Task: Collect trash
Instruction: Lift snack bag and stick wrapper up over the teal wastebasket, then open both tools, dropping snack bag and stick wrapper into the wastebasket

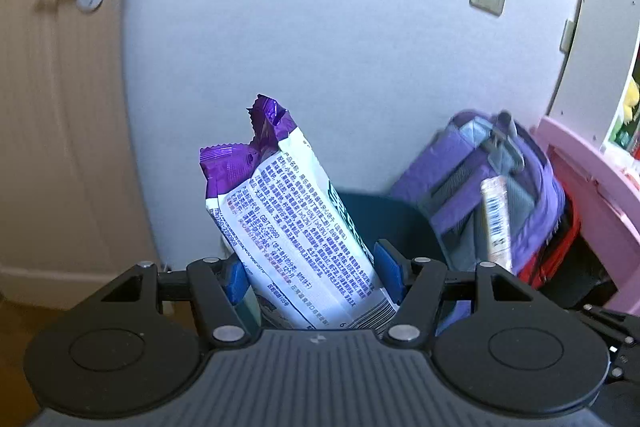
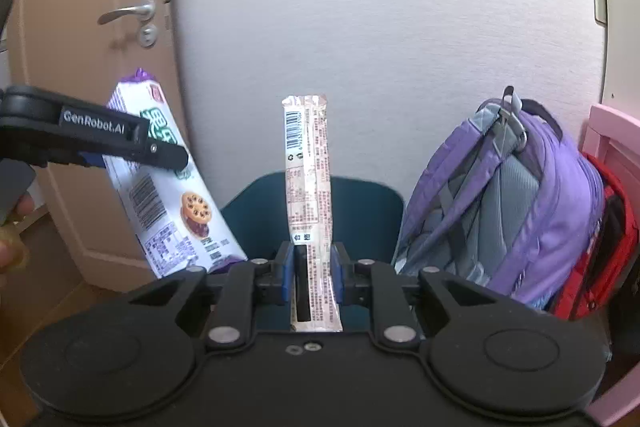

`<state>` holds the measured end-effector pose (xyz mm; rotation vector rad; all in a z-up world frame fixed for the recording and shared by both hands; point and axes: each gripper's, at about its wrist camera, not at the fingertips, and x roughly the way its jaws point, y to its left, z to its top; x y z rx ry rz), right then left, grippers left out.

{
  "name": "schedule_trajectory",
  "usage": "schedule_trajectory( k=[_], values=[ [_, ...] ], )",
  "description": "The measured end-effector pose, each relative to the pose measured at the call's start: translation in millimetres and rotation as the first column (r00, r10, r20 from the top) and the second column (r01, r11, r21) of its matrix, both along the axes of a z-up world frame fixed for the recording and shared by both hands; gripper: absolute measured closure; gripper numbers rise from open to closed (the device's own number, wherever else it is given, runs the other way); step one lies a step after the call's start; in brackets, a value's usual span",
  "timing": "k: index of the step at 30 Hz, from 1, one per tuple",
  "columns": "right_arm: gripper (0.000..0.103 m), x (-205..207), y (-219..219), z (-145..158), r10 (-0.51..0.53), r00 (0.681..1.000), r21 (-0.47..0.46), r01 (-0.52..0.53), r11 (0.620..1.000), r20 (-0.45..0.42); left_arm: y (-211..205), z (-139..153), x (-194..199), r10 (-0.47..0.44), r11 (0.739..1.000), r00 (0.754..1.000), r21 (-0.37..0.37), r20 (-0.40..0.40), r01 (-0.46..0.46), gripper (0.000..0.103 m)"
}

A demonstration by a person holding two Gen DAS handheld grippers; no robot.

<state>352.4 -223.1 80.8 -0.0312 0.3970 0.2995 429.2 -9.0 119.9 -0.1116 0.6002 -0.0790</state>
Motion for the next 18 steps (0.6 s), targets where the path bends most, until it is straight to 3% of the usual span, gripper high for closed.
schedule_trajectory(
  k=[4, 8, 18],
  values=[
    [0.085, 35.3, 6.5, -3.7, -0.023, 1.000, -0.006, 0.023, 1.000, -0.014, -11.8, 6.9, 28.7, 0.025, 0.999, 0.999, 0.042, 0.024, -0.026, 0.040],
    [0.085, 65.0, 11.8, -15.0, -0.027, 0.999, -0.020, 0.026, 0.999, -0.047, -21.3, -6.7, 60.1, 0.031, 0.996, 1.000, 0.082, -0.001, -0.031, 0.040],
    [0.085, 102.7, 32.9, -60.8, 0.007, 0.988, -0.116, -0.025, 0.993, -0.156, -56.0, -75.7, 127.6, -0.036, 0.971, 0.978, 0.222, -0.206, 0.083, 0.040]
  ],
)
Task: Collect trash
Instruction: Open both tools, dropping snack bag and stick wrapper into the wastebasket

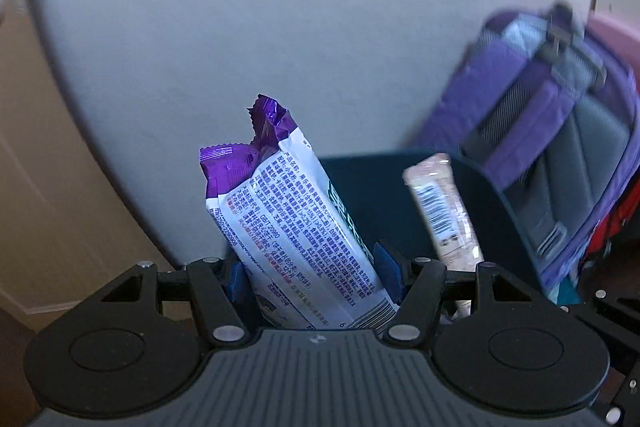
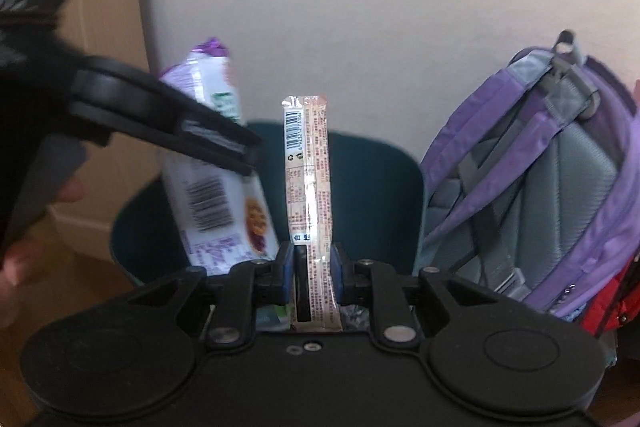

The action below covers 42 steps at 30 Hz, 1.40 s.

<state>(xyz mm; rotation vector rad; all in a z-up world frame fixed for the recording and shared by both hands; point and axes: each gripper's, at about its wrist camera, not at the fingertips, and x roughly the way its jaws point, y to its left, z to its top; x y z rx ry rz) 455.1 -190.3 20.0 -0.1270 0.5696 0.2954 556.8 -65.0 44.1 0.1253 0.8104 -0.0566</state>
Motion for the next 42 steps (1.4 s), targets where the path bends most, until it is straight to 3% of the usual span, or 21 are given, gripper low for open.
schedule_trajectory(
  k=[6, 10, 15, 18, 26, 33, 42],
  values=[
    [0.084, 8.7, 7.0, -15.1, 0.021, 0.999, -0.040, -0.022, 0.999, -0.036, -11.1, -36.6, 23.8, -0.043, 0.999, 0.992, 0.020, -0.117, 0.045, 0.040],
    [0.082, 9.9, 8.4, -14.4, 0.022, 0.999, -0.059, -0.023, 0.998, -0.030, -10.5, -51.4, 31.2, -0.045, 0.999, 0.987, 0.019, -0.155, 0.049, 0.039],
    [0.073, 6.4, 7.6, -13.8, 0.024, 0.999, -0.051, -0.025, 0.998, -0.028, -5.9, -58.3, 32.6, -0.042, 0.999, 0.982, -0.015, -0.184, 0.040, 0.037],
    [0.059, 3.5, 6.7, -12.6, 0.020, 1.000, -0.047, -0.021, 0.999, -0.020, 2.0, -58.5, 25.8, -0.042, 0.998, 0.983, -0.044, -0.181, 0.035, 0.029],
    [0.042, -19.9, 0.6, 2.5, 0.007, 1.000, -0.030, -0.007, 1.000, 0.025, 11.9, -38.3, 3.7, -0.044, 0.996, 0.990, -0.080, -0.134, 0.033, 0.023],
    [0.037, -56.6, -6.6, 29.3, -0.007, 0.998, -0.007, 0.008, 1.000, 0.064, 26.1, -4.7, -34.1, -0.025, 0.992, 0.997, -0.122, -0.073, 0.016, 0.023],
    [0.030, -110.8, -14.7, 51.7, -0.005, 0.993, 0.017, 0.003, 1.000, 0.115, 36.3, 38.8, -104.7, 0.004, 0.993, 1.000, -0.121, 0.014, -0.003, 0.023]
  ],
)
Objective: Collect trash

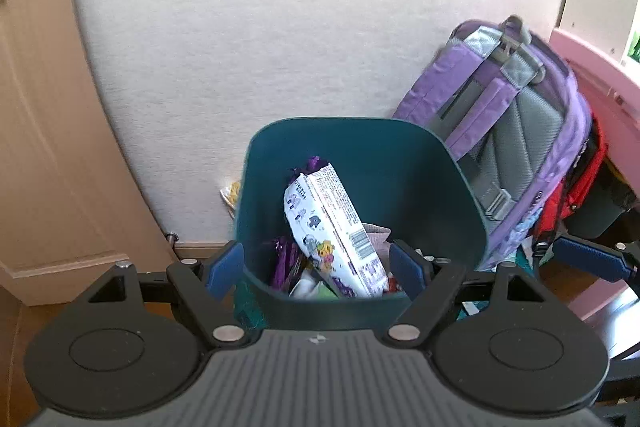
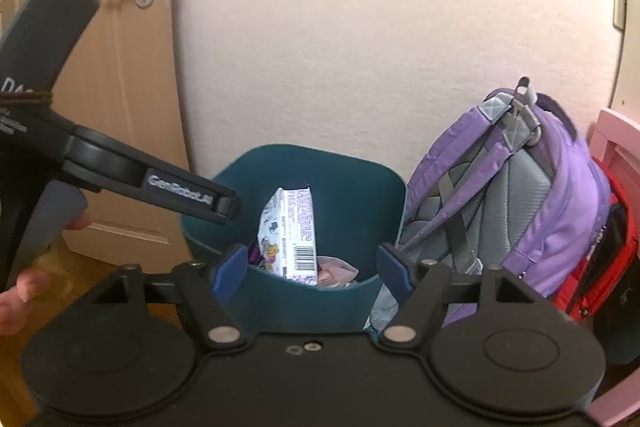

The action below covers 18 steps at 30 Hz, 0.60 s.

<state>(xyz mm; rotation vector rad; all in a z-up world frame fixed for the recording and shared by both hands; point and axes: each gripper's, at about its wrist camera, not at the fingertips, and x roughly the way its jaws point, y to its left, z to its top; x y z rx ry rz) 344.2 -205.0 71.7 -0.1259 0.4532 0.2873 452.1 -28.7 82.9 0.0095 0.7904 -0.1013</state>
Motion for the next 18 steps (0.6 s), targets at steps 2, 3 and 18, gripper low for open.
schedule_trajectory(
  k=[2, 3, 18],
  values=[
    [0.028, -14.8, -1.6, 3.1, 0.008, 1.000, 0.009, -0.008, 1.000, 0.008, 2.8, 5.7, -16.2, 0.004, 1.000, 1.000, -0.007, 0.018, -0.004, 0.023],
    [0.026, -20.2, -3.1, 4.0, 0.011, 1.000, 0.015, -0.011, 1.000, 0.013, 3.6, 7.3, -24.1, 0.007, 1.000, 1.000, -0.005, 0.030, -0.007, 0.023],
    [0.010, -113.2, -8.6, 1.9, 0.066, 0.990, 0.049, -0.072, 0.996, 0.127, 8.2, 12.0, -159.8, 0.004, 0.999, 0.983, 0.032, 0.182, -0.010, 0.023]
  ],
)
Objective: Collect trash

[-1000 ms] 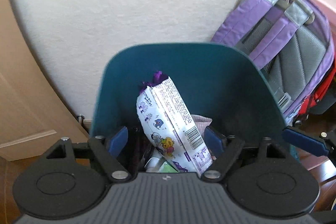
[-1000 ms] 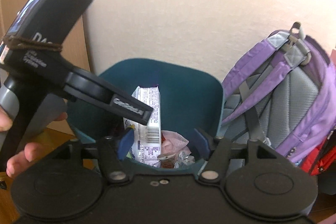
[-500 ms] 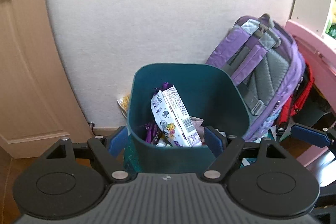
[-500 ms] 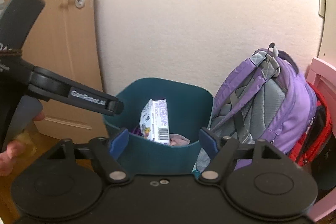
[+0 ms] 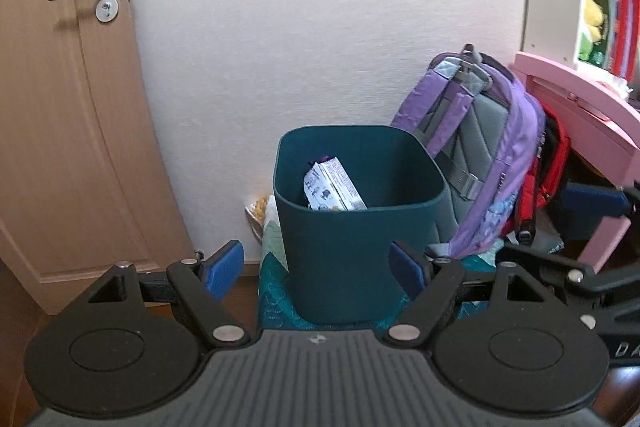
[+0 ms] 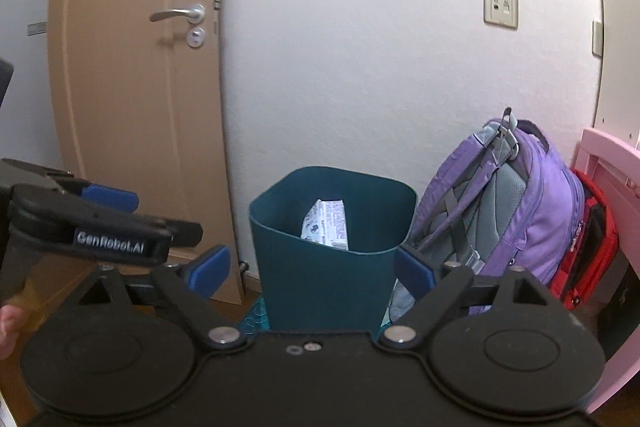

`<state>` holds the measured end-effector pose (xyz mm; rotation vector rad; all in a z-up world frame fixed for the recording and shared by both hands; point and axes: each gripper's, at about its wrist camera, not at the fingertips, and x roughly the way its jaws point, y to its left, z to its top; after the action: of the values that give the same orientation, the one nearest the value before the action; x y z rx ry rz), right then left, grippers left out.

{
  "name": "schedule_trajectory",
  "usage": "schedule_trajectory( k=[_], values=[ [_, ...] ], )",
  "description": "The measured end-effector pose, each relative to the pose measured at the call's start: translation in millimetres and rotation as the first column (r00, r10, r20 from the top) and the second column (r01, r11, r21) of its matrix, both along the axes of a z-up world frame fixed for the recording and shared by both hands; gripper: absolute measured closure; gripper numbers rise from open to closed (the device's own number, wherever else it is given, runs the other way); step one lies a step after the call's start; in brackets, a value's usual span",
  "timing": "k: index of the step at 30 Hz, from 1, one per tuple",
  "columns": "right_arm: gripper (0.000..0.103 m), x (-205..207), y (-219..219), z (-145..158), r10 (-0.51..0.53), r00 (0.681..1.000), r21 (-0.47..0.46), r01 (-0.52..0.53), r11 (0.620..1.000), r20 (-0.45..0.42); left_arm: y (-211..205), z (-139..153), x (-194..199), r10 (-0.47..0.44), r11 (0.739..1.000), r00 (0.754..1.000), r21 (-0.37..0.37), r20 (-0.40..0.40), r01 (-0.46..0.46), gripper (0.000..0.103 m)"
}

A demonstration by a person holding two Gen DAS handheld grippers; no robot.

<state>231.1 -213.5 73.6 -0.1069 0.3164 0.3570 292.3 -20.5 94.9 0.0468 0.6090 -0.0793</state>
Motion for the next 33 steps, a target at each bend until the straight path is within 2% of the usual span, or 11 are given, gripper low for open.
schedule_trajectory(
  k=[4, 8, 10, 14, 16, 23, 29, 33],
  values=[
    [0.004, -21.6, -0.5, -3.8, 0.016, 1.000, 0.020, -0.016, 1.000, 0.025, 0.3, -2.0, -28.5, -0.017, 1.000, 1.000, 0.002, 0.023, 0.017, 0.023],
    [0.001, -39.7, -1.2, -8.6, 0.030, 0.999, 0.037, -0.032, 0.999, 0.045, 2.9, -7.0, -53.3, -0.021, 1.000, 0.999, 0.001, 0.042, 0.021, 0.018],
    [0.000, -49.2, -1.2, -9.9, 0.035, 0.997, 0.045, -0.038, 0.998, 0.062, 5.5, -10.0, -63.8, -0.019, 1.000, 0.999, -0.005, 0.047, 0.019, 0.013],
    [0.000, -68.5, 0.6, -13.5, 0.048, 0.994, 0.050, -0.053, 0.997, 0.097, 9.8, -15.5, -86.2, -0.024, 1.000, 0.996, -0.002, 0.081, 0.024, 0.012],
    [0.000, -76.3, 1.1, -16.5, 0.043, 0.993, 0.058, -0.049, 0.997, 0.113, 12.7, -17.6, -94.5, -0.022, 1.000, 0.995, -0.017, 0.093, 0.024, 0.001],
    [0.000, -90.3, 1.1, -20.0, 0.033, 0.992, 0.090, -0.045, 0.995, 0.125, 16.0, -17.4, -118.5, -0.005, 0.999, 0.989, -0.040, 0.146, 0.011, 0.000],
    [0.000, -99.3, 0.2, -19.1, 0.023, 0.989, 0.097, -0.037, 0.995, 0.143, 20.6, -11.5, -127.7, 0.007, 0.998, 0.987, -0.069, 0.162, 0.005, 0.000],
    [0.000, -101.9, 0.2, -18.5, 0.026, 0.989, 0.096, -0.041, 0.995, 0.146, 23.2, -9.5, -132.2, 0.016, 0.998, 0.986, -0.062, 0.165, -0.005, 0.000]
  ],
)
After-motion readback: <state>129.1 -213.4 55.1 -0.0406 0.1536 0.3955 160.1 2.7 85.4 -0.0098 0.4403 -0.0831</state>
